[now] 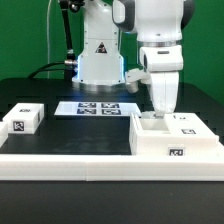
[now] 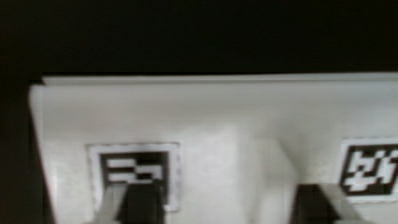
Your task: Assemble cabinet
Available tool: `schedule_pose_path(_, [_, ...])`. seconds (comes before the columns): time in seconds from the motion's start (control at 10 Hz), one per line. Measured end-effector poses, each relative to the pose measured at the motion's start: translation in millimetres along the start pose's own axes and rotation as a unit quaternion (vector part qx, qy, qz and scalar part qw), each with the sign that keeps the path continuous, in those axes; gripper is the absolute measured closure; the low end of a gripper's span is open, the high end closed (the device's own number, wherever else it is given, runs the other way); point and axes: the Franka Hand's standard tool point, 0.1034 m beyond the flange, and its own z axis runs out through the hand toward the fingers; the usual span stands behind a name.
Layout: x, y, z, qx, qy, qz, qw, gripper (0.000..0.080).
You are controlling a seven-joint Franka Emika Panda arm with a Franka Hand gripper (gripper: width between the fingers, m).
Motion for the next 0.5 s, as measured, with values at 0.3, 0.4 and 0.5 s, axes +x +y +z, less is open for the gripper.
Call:
schedule_pose_path(0.3, [0.1, 0.5, -0.4, -0.001, 0.0, 0.0, 1.0, 0.0732])
schedule_pose_path(0.4, [0.1, 0.5, -0.4, -0.001, 0.0, 0.0, 1.0, 0.0732])
schedule_pose_path(0.5, [0.1, 0.5, -0.4, -0.001, 0.0, 0.0, 1.0, 0.0732])
